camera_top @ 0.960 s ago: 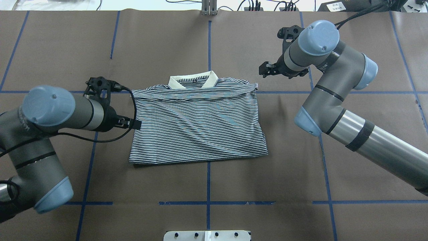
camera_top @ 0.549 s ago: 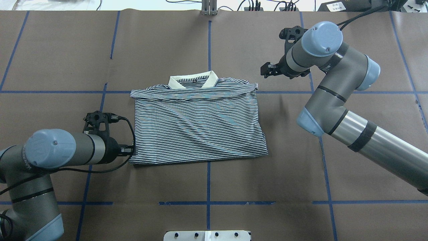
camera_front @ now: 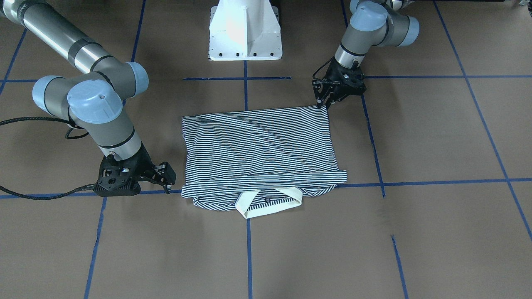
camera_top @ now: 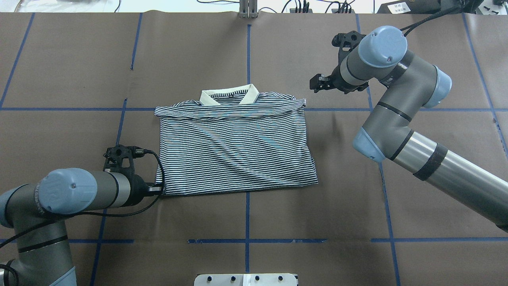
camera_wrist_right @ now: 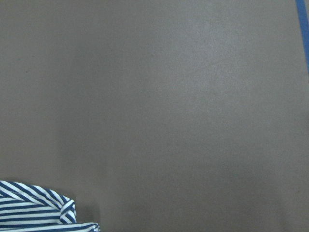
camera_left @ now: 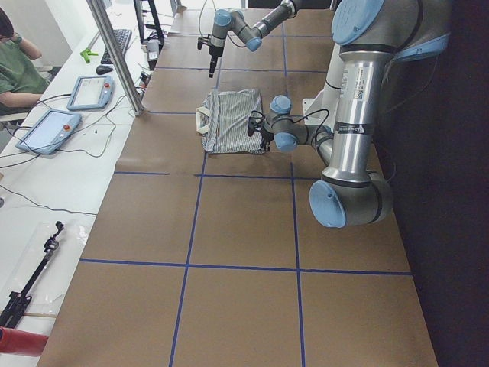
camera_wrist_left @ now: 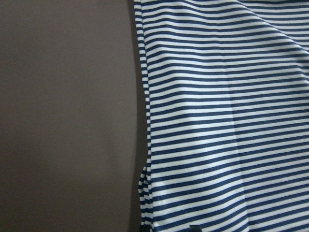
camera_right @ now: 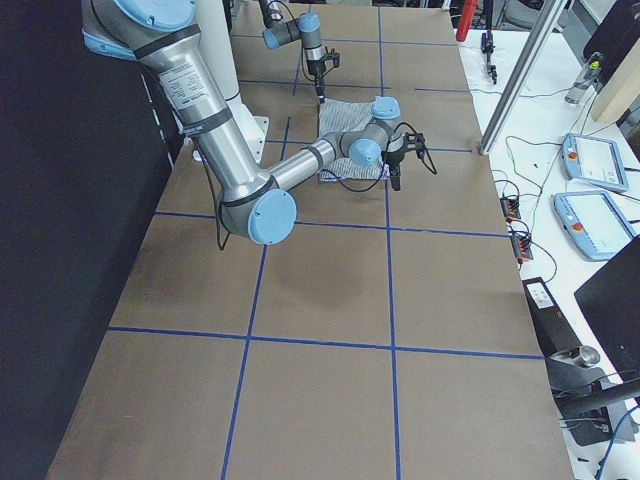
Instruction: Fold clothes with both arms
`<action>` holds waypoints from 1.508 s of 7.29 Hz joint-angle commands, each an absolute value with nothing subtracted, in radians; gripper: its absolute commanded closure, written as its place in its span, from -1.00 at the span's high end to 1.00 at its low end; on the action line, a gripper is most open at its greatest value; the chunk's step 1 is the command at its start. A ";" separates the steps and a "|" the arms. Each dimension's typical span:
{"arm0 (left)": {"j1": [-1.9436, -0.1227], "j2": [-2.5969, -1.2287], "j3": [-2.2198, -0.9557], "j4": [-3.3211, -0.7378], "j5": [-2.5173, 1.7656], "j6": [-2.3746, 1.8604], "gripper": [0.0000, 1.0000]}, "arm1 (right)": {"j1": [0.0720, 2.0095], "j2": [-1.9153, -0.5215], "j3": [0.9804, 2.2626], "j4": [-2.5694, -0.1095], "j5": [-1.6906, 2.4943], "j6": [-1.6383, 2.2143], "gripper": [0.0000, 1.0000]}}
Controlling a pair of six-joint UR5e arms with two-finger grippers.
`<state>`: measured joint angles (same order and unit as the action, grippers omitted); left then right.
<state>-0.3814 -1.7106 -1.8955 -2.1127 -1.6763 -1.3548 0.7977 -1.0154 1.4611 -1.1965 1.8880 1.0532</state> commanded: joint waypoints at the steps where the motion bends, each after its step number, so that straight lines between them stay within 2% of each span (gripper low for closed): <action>1: -0.380 -1.712 -1.887 -2.112 -1.674 -1.350 -1.00 | 0.798 -1.017 1.460 -1.197 1.885 1.054 1.00; 4: -0.405 -1.706 -1.885 -2.111 -1.675 -1.217 -1.00 | 0.798 -1.017 1.462 -1.197 1.881 1.062 1.00; 7: -0.636 -1.748 -1.745 -2.115 -1.680 -0.958 -1.00 | 0.798 -1.017 1.460 -1.197 1.878 1.063 1.00; 8: -0.722 -1.855 -1.630 -2.114 -1.680 -0.886 -1.00 | 0.796 -1.016 1.460 -1.197 1.876 1.065 1.00; 10: -0.840 -2.108 -1.301 -2.141 -1.680 -0.830 -1.00 | 0.798 -1.015 1.460 -1.197 1.876 1.066 1.00; 11: -0.895 -2.190 -1.164 -2.196 -1.680 -0.769 -1.00 | 0.798 -1.015 1.460 -1.197 1.876 1.069 1.00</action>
<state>-0.8191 -2.0602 -1.3568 -2.1442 -1.6797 -0.8345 0.7975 -1.0156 1.4604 -1.1965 1.8762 1.0662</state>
